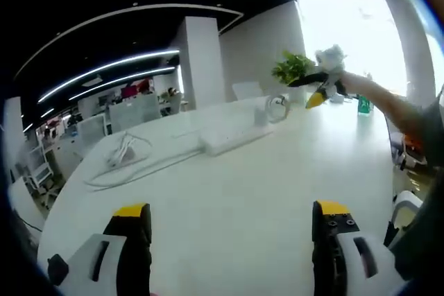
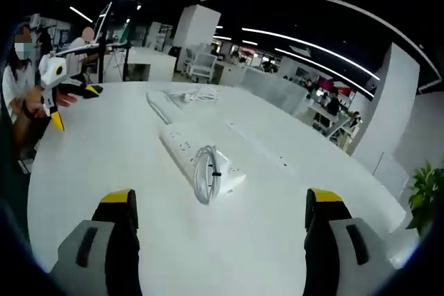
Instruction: Straighten the power strip on the desk, plug the charger into it
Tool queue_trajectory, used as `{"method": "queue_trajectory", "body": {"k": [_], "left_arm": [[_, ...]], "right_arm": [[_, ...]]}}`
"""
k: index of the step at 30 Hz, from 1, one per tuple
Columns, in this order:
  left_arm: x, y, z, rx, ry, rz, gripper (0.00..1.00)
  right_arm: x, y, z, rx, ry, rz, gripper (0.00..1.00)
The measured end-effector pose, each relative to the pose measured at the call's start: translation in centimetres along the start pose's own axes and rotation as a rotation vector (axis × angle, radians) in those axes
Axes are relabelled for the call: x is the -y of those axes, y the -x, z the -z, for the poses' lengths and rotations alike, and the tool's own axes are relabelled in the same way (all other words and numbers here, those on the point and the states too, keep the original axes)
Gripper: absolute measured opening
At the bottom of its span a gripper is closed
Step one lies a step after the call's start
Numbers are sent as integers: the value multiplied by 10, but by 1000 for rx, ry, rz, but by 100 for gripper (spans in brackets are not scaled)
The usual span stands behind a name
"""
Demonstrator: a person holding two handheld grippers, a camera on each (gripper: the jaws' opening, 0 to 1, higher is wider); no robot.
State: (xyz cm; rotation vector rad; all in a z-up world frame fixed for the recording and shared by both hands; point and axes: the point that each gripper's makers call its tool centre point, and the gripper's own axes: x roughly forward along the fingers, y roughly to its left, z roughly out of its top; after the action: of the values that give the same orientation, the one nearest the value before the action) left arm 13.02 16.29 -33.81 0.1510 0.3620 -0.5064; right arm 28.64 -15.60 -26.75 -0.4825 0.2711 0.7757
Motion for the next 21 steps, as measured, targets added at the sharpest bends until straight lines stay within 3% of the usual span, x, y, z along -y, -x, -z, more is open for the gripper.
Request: {"method": "queue_trajectory", "body": {"k": [5,11,17,21], "left_arm": [[-1,1,-3,9,4,-10,99],[0,1,-6,12,0,-11,99],[-1,0,-7,12,0,-16,99],[-1,0,-8,14,-2,-15,99]], "right_arm": [[-2,26,7,42,-58,44,99],[-14,46,26,44,-96,66,99],[-12,68,42,62,-169,127,98],[-18,80,50,103,-225,137,99]]}}
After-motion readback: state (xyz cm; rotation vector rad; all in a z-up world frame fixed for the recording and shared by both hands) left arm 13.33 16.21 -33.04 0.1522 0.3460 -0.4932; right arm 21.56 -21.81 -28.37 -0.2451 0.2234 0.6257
